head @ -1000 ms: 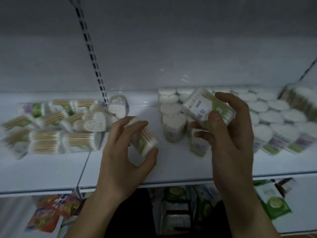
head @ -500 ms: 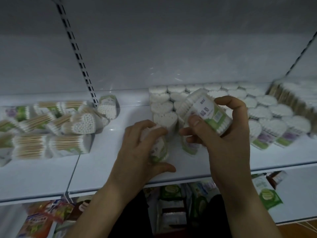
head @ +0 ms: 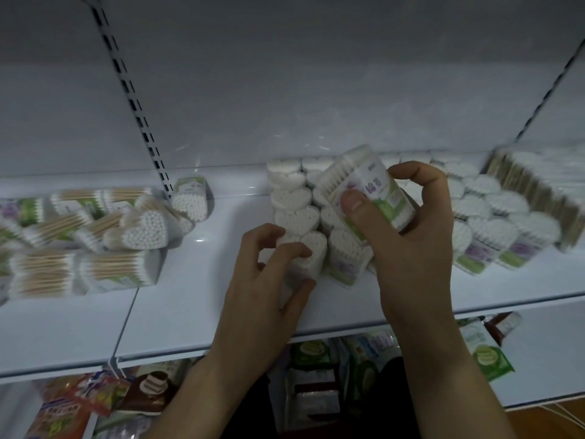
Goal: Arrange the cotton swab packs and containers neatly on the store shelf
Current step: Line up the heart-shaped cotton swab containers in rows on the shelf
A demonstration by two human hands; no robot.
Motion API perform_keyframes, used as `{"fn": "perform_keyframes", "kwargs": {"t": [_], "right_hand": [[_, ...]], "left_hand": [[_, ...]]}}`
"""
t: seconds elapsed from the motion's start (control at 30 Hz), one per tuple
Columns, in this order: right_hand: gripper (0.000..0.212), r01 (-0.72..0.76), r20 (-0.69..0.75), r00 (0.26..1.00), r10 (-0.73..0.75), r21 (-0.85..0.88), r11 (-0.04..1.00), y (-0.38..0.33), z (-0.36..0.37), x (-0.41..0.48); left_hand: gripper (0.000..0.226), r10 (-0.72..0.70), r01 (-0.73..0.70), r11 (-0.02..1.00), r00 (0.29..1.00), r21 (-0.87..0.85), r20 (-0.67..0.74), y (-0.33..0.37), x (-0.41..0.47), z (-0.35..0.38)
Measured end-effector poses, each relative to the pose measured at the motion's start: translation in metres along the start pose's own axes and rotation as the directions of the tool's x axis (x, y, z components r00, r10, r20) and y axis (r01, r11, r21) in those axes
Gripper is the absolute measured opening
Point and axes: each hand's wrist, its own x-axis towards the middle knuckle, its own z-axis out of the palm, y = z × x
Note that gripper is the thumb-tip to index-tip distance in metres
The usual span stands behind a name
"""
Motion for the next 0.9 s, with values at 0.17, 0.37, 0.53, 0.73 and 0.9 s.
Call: {"fn": "perform_keyframes", "kwargs": {"t": [0.17, 0.37, 0.53, 0.73, 0.9], "right_hand": [[0.042, 0.004, -0.013, 1.000, -0.004, 0.031, 0.999, 0.000, -0.004, 0.000], [0.044, 0.006, 0.045, 0.999, -0.007, 0.013, 1.000, 0.000, -0.005, 0.009], [0.045, 0.064, 0.168, 0.985, -0.047, -0.096, 0.993, -0.002, 0.002, 0.029], [0.062, 0.249, 0.484, 0.871, -0.085, -0.284, 0.926, -0.020, 0.041, 0.072], [0.053, 0.321, 0.602, 0.797, 0.044, -0.484, 0.814, -0.012, 0.096, 0.120]], "left_hand": [[0.035, -0.005, 0.005, 1.000, 1.000, 0.029, -0.003, 0.003, 0.002, 0.004], [0.038, -0.016, 0.016, 1.000, 1.000, 0.009, -0.005, 0.002, 0.004, 0.006], [0.050, -0.064, 0.069, 0.993, 0.996, -0.092, 0.065, 0.001, 0.004, 0.000], [0.035, -0.032, 0.035, 0.997, 0.998, 0.063, -0.047, -0.028, 0.031, -0.058], [0.036, -0.208, 0.134, 0.866, 0.973, 0.482, 0.104, -0.079, 0.094, -0.110]]}}
